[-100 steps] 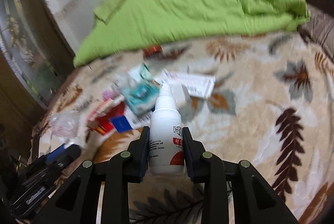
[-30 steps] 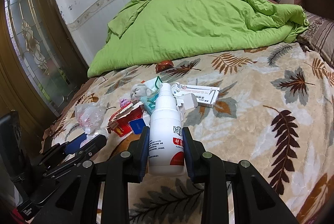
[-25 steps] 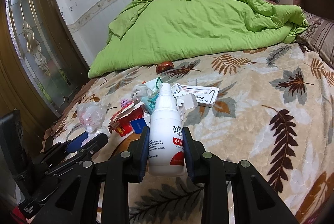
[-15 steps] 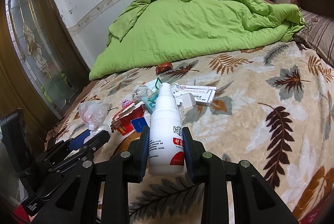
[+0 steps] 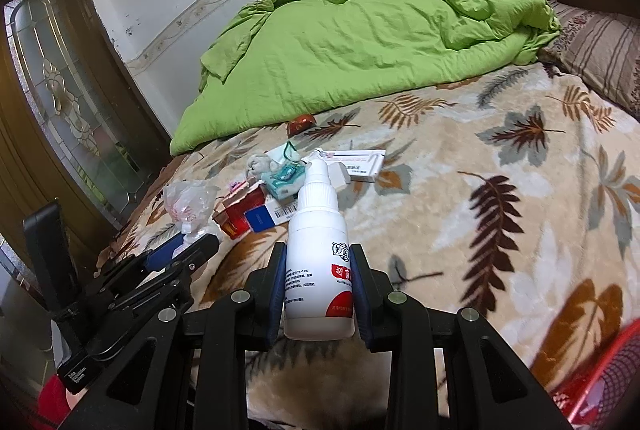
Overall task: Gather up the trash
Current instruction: 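Lift the knotted bag with the left tool while the right tool lifts the spray bottle, then carry the knotted bag and spray bottle over the red wastebasket and release both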
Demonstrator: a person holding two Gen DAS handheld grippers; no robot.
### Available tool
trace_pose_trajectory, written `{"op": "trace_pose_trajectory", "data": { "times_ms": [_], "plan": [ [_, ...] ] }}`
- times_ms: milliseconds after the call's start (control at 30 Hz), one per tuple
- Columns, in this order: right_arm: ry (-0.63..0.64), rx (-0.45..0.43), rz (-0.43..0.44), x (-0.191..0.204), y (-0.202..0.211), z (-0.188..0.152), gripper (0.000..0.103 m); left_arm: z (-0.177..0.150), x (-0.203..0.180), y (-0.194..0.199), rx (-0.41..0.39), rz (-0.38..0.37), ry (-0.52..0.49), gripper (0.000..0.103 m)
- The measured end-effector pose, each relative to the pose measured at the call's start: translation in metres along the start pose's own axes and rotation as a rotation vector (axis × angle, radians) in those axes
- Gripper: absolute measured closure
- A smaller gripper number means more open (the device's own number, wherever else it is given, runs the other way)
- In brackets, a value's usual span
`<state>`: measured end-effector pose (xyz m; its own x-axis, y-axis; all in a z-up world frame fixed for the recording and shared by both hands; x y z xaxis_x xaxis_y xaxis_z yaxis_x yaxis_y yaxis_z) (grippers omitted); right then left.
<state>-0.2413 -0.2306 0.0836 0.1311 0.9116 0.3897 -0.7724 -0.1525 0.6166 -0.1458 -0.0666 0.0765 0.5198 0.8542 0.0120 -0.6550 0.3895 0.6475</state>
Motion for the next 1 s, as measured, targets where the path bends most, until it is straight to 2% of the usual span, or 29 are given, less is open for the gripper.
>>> {"op": "trace_pose_trajectory", "data": {
  "times_ms": [533, 833, 1000],
  "plan": [
    [-0.043, -0.013, -0.044, -0.036, 0.044, -0.021, 0.071, -0.01, -0.045, 0.012, 0.008, -0.035, -0.069, 0.067],
    [-0.093, -0.012, -0.081, -0.066, 0.066, -0.035, 0.071, -0.012, -0.078, 0.023, 0.009, -0.09, -0.118, 0.067],
    [-0.143, -0.027, -0.128, -0.092, 0.091, -0.04, 0.071, -0.007, -0.107, 0.036, 0.012, -0.168, -0.145, 0.067]
  ]
}}
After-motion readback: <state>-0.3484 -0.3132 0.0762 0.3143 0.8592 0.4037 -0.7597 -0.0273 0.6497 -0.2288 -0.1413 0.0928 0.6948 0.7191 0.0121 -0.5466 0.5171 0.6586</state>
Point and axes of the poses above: each gripper's, at about its wrist camera, not at the fingertips, and y roughly against the way its jaws point, x to its left, z to its top, the point moved 3 cm from there along -y, roughly the way its jaws point, and after that the axes turned 5 degrees about x, right-handed, at the moved point
